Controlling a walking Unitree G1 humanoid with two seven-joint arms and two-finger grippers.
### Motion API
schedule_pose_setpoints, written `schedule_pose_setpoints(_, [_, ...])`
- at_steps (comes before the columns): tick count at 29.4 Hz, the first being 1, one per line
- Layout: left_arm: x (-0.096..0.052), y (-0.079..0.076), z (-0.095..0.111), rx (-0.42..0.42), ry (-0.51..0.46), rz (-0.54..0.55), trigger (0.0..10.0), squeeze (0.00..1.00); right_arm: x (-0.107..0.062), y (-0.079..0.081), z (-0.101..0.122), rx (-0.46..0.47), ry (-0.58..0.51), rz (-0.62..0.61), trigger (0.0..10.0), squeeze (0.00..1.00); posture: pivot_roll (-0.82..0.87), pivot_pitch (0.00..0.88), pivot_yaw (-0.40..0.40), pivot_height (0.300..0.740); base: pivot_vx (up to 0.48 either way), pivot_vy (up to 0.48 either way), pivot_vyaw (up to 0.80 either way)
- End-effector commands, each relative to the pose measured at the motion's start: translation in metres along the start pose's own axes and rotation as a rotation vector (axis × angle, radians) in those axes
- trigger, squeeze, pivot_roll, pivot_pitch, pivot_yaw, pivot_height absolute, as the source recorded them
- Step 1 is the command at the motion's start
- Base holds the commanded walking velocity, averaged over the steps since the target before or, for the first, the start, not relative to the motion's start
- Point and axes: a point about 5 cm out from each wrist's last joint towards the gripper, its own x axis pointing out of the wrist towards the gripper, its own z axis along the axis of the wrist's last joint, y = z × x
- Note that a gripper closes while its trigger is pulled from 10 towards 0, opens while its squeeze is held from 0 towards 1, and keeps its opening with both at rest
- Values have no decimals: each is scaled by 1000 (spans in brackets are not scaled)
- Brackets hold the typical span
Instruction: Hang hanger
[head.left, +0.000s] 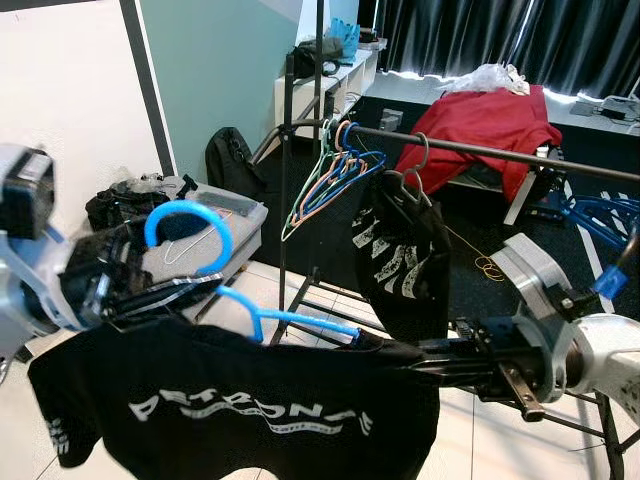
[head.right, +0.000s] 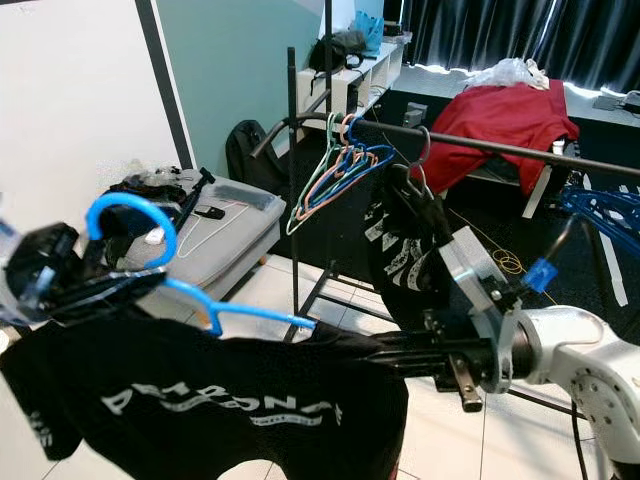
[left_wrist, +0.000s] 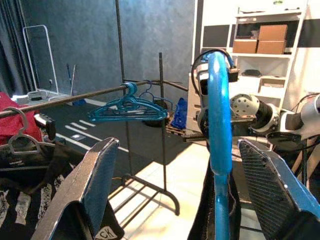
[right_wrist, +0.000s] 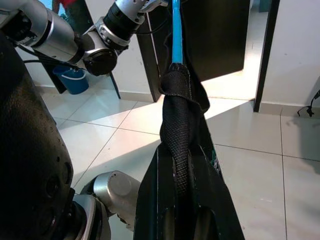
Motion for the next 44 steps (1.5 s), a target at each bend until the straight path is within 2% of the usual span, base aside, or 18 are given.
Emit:
schedule_pose_setpoints(1, [1, -3, -2, -5, 52, -18, 10000, 0, 4, 2, 3, -27, 2, 27, 10000, 0, -38, 0, -26, 740, 0, 0, 0])
schedule_pose_setpoints(7, [-1, -4, -7, -33, 100, -40, 10000, 0, 4, 0, 2, -31, 11, 27, 10000, 0, -37, 0, -26, 740, 0, 0, 0])
schedule_pose_setpoints(8, [-2, -5, -8, -47, 113, -55, 5686, 0, 5, 0, 1, -33, 15, 24, 10000, 0, -35, 0, -26, 740, 0, 0, 0])
schedule_pose_setpoints(9, [-3, -6, -8, -54, 126, -65, 0, 0, 5, -1, 1, -36, 16, 22, 10000, 0, -35, 0, -26, 740, 0, 0, 0])
schedule_pose_setpoints(16, [-6, -8, -9, -68, 159, -93, 0, 0, 4, -1, 2, -43, 20, 18, 10000, 0, -35, 0, -22, 740, 0, 0, 0])
schedule_pose_setpoints(20, [-8, -10, -11, -83, 234, -144, 0, 0, 3, -3, 3, -53, 27, 7, 10000, 0, -35, 0, -17, 740, 0, 0, 0])
schedule_pose_setpoints(25, [-9, -10, -13, -84, 261, -153, 0, 0, 3, -4, 3, -56, 30, 4, 10000, 0, -35, 0, -15, 740, 0, 0, 0])
schedule_pose_setpoints(36, [-9, -9, -14, -72, 267, -154, 0, 0, 2, -6, 5, -75, 30, -9, 10000, 0, -36, 0, -13, 740, 0, 0, 0])
schedule_pose_setpoints(40, [-5, -5, -14, -40, 235, -119, 0, 0, 3, -17, 8, -129, 4, -92, 10000, 0, -35, 0, -13, 740, 0, 0, 0])
schedule_pose_setpoints(42, [-4, -3, -14, -34, 224, -109, 0, 0, 4, -22, 9, -121, -18, -130, 10000, 0, -35, 0, -13, 740, 0, 0, 0])
schedule_pose_setpoints(43, [-2, -2, -15, -28, 212, -99, 0, 0, 4, -25, 10, -105, -42, -147, 10000, 1000, -35, 0, -14, 740, 0, 0, 0])
schedule_pose_setpoints(44, [1, -1, -17, -23, 194, -88, 0, 0, 4, -29, 9, -116, -43, -175, 10000, 1000, -35, 0, -16, 740, 0, 0, 0])
